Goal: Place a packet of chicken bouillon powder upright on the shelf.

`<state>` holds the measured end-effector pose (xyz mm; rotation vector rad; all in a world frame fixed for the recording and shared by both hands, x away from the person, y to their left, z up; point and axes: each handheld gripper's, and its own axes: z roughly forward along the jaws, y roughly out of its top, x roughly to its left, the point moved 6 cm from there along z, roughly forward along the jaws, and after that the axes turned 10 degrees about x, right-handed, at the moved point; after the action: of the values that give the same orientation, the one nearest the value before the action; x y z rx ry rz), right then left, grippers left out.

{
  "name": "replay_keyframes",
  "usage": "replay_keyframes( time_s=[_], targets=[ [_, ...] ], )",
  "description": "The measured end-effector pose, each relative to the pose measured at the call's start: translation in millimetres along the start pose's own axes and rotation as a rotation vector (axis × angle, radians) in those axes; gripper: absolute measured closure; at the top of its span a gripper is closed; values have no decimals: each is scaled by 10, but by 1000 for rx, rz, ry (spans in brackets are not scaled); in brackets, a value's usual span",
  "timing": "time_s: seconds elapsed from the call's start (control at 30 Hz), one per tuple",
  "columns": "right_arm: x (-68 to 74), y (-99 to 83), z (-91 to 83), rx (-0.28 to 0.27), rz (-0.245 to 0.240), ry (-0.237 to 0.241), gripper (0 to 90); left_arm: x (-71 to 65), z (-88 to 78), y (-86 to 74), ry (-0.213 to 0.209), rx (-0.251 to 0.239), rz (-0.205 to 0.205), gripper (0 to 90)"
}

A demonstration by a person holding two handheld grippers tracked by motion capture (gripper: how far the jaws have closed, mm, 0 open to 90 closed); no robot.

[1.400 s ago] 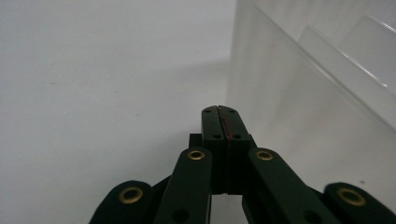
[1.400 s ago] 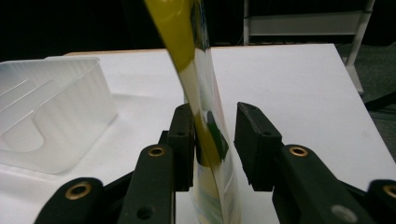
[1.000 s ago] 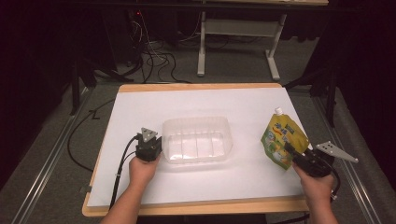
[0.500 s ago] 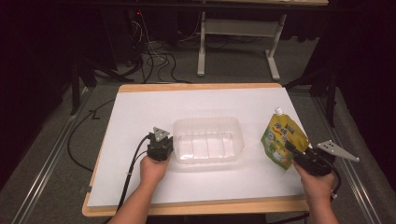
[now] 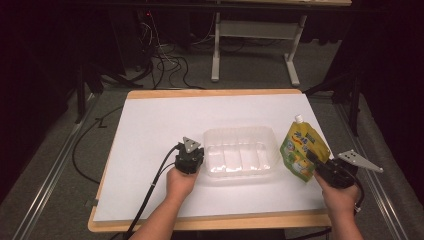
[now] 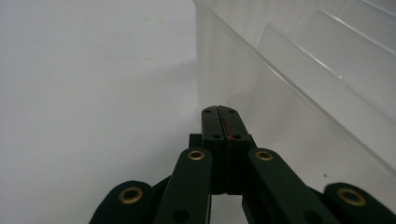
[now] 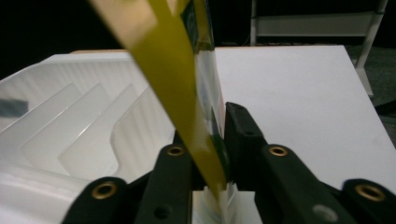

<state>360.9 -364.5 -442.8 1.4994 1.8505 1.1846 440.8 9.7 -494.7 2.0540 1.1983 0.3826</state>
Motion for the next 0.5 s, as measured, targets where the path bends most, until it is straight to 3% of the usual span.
replay_keyframes(
  time_s=[0.07,0.17,0.4,0.5],
  targets=[
    [-9,6,7,4,8,-4,866,-66,18,17,-8,2,12,900],
    [-18,16,6,2,24,-3,880,-44,-1,14,-5,-1,18,877],
    [-35,31,-41,-8,42,-16,885,149,-156,-24,14,-22,6,786],
    [-46,47,-90,-19,57,-30,887,254,-320,-65,10,-54,31,719]
  ],
)
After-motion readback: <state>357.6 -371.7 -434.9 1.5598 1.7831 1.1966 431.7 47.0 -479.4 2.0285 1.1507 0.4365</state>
